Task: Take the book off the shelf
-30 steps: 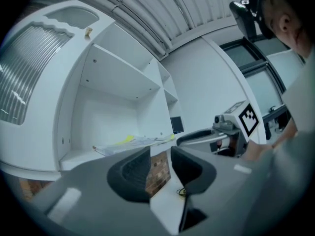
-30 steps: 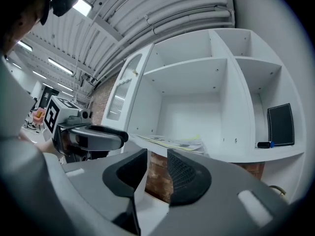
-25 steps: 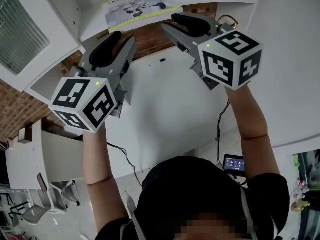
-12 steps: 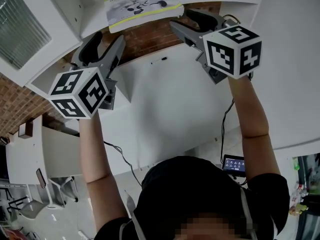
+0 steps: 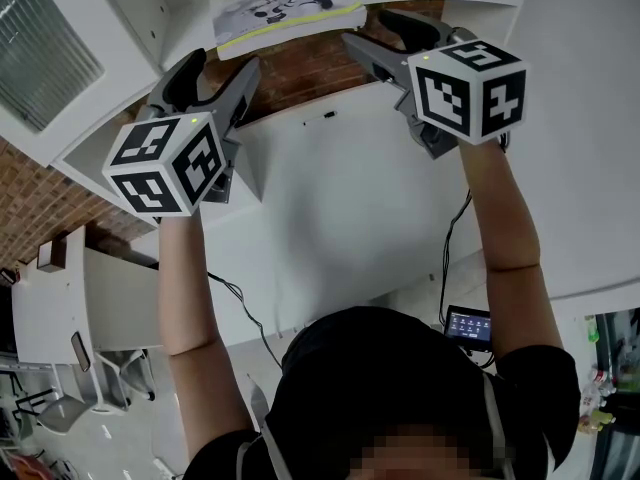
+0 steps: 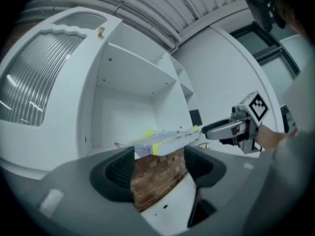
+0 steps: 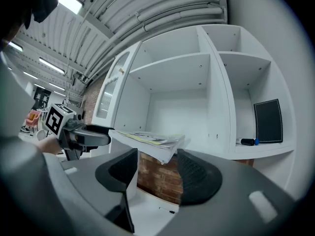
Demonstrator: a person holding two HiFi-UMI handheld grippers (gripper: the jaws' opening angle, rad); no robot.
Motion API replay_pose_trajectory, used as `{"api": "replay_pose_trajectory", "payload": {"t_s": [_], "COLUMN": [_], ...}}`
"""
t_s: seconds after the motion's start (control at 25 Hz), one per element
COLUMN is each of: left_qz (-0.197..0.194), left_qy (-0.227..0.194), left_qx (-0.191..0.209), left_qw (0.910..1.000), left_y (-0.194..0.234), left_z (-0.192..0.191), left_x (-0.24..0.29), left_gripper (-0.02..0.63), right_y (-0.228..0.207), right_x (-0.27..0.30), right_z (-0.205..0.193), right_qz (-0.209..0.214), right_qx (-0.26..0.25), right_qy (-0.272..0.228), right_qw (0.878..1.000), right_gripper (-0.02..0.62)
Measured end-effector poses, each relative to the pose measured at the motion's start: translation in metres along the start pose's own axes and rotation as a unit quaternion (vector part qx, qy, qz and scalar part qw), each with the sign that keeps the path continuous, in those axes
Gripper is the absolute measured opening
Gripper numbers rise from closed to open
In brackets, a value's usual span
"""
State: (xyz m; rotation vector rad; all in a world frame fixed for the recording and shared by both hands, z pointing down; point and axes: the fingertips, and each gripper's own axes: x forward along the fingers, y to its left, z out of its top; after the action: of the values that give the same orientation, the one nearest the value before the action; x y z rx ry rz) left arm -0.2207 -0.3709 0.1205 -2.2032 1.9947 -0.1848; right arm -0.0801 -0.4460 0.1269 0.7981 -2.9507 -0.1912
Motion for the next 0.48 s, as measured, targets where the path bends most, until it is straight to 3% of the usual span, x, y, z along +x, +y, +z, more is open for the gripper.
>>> {"api": "replay_pose_trajectory", "payload": {"t_s": [0.28,0.48], "left_qz": [0.003,0.005], "left_qy": [0.024,0.051], "left_qx": [0.074,0.179], "left_qw": [0.9970,0.9826], "left_y": [-0.003,-0.005], "left_z": [-0.001,-0.001], "left_x": [0.008,0.012], "left_gripper": [0.324,0.325], "right_y": [0.003,0.014], "right_x": [0.006,0.009], "right_z": [-0.005,0.004], "right_qz": [0.005,0.007], "right_qx": [-0.013,-0.106], "right_qy": [0.022,0.033], "right_qw": [1.000,0.994], "right_gripper": [0.276,0.279]}}
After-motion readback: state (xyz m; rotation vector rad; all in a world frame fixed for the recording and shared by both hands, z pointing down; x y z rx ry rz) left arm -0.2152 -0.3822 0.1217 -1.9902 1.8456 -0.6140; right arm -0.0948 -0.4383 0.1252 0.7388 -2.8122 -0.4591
